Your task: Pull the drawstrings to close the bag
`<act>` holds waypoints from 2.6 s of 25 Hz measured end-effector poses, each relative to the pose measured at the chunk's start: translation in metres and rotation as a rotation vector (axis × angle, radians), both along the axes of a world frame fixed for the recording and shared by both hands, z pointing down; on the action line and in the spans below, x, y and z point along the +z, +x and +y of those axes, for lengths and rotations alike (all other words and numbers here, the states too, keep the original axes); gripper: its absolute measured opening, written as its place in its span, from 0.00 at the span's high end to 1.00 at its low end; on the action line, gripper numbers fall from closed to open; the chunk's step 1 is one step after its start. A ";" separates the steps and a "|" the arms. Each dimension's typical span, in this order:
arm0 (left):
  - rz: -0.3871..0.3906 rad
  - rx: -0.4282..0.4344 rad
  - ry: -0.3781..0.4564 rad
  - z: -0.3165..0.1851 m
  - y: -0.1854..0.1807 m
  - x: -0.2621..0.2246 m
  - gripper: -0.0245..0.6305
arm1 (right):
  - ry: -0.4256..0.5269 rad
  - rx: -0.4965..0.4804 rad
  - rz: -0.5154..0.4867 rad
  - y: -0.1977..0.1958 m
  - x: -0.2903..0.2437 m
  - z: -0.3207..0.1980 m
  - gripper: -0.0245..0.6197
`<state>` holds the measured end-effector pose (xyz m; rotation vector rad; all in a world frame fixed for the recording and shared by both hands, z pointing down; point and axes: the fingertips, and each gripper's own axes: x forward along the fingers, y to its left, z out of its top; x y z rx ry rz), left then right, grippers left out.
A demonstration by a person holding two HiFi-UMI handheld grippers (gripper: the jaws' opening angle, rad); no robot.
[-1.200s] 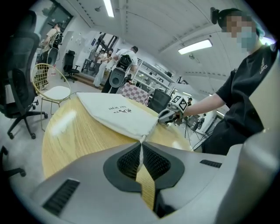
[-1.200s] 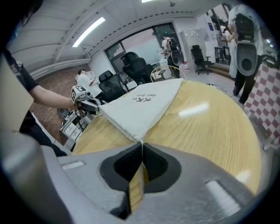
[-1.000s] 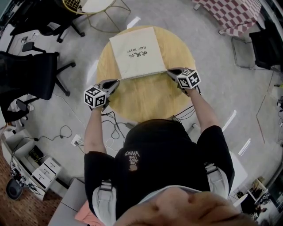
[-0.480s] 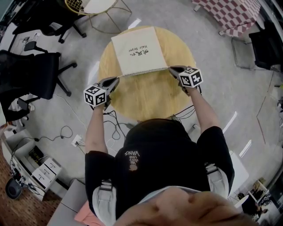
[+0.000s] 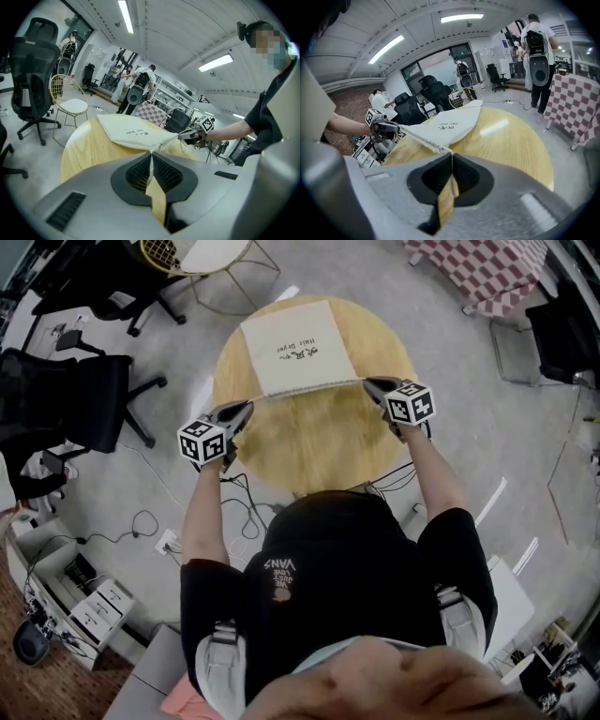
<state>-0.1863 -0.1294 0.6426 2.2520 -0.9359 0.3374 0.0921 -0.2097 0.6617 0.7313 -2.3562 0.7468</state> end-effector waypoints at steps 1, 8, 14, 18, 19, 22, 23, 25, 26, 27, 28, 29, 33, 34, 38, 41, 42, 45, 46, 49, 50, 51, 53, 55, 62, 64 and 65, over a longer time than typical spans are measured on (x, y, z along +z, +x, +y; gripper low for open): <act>0.003 -0.002 0.002 0.001 0.000 -0.002 0.94 | 0.003 0.002 0.000 0.001 -0.002 0.001 0.96; 0.016 -0.009 0.016 0.007 -0.001 -0.012 0.94 | 0.033 0.025 -0.010 0.008 -0.016 0.005 0.96; 0.045 -0.022 0.029 0.010 -0.007 -0.022 0.94 | 0.038 0.047 -0.017 0.010 -0.023 0.009 0.96; 0.061 -0.024 0.032 0.014 -0.008 -0.029 0.94 | 0.045 0.062 -0.030 0.015 -0.030 0.013 0.96; 0.065 -0.028 0.031 0.015 -0.008 -0.030 0.94 | 0.048 0.067 -0.034 0.016 -0.032 0.014 0.96; 0.084 -0.045 0.031 0.016 -0.009 -0.034 0.94 | 0.053 0.080 -0.052 0.019 -0.037 0.015 0.96; 0.086 -0.047 0.031 0.017 -0.010 -0.035 0.94 | 0.055 0.083 -0.054 0.020 -0.038 0.016 0.96; 0.087 -0.047 0.030 0.019 -0.011 -0.037 0.94 | 0.061 0.086 -0.054 0.021 -0.041 0.016 0.96; 0.090 -0.047 0.029 0.019 -0.012 -0.038 0.94 | 0.062 0.087 -0.054 0.022 -0.043 0.016 0.96; 0.094 -0.049 0.027 0.019 -0.012 -0.039 0.94 | 0.063 0.089 -0.053 0.023 -0.044 0.016 0.96; 0.098 -0.051 0.026 0.019 -0.013 -0.040 0.94 | 0.063 0.093 -0.054 0.025 -0.045 0.015 0.96; 0.102 -0.055 0.025 0.020 -0.014 -0.041 0.94 | 0.062 0.097 -0.054 0.026 -0.046 0.015 0.96; 0.116 -0.082 0.022 0.022 -0.018 -0.043 0.94 | 0.057 0.105 -0.060 0.029 -0.050 0.016 0.96; 0.119 -0.087 0.021 0.022 -0.019 -0.044 0.94 | 0.057 0.107 -0.060 0.031 -0.051 0.016 0.96; 0.126 -0.101 0.020 0.024 -0.024 -0.048 0.94 | 0.054 0.116 -0.058 0.034 -0.055 0.016 0.96; 0.136 -0.110 0.018 0.023 -0.028 -0.050 0.94 | 0.054 0.127 -0.058 0.034 -0.057 0.016 0.96; 0.140 -0.112 0.018 0.023 -0.030 -0.051 0.94 | 0.056 0.130 -0.058 0.034 -0.058 0.015 0.96; 0.138 -0.110 0.018 0.023 -0.032 -0.054 0.94 | 0.066 0.130 -0.054 0.035 -0.061 0.015 0.96; 0.137 -0.108 0.018 0.023 -0.032 -0.055 0.94 | 0.067 0.131 -0.051 0.036 -0.062 0.015 0.96; 0.139 -0.109 0.017 0.023 -0.031 -0.057 0.94 | 0.062 0.146 -0.055 0.040 -0.064 0.017 0.96; 0.140 -0.109 0.016 0.024 -0.031 -0.057 0.94 | 0.058 0.150 -0.062 0.041 -0.064 0.018 0.96; 0.140 -0.109 0.016 0.024 -0.031 -0.057 0.94 | 0.056 0.152 -0.067 0.041 -0.065 0.018 0.96; 0.141 -0.110 0.015 0.025 -0.032 -0.058 0.94 | 0.063 0.158 -0.065 0.044 -0.066 0.018 0.96; 0.140 -0.115 0.017 0.026 -0.034 -0.058 0.94 | 0.063 0.167 -0.065 0.046 -0.066 0.018 0.96; 0.146 -0.129 0.020 0.028 -0.038 -0.061 0.94 | 0.041 0.199 -0.066 0.054 -0.066 0.019 0.96; 0.151 -0.137 0.019 0.028 -0.040 -0.061 0.94 | 0.050 0.208 -0.053 0.056 -0.068 0.017 0.96; 0.154 -0.140 0.021 0.028 -0.041 -0.062 0.94 | 0.051 0.214 -0.050 0.057 -0.068 0.016 0.96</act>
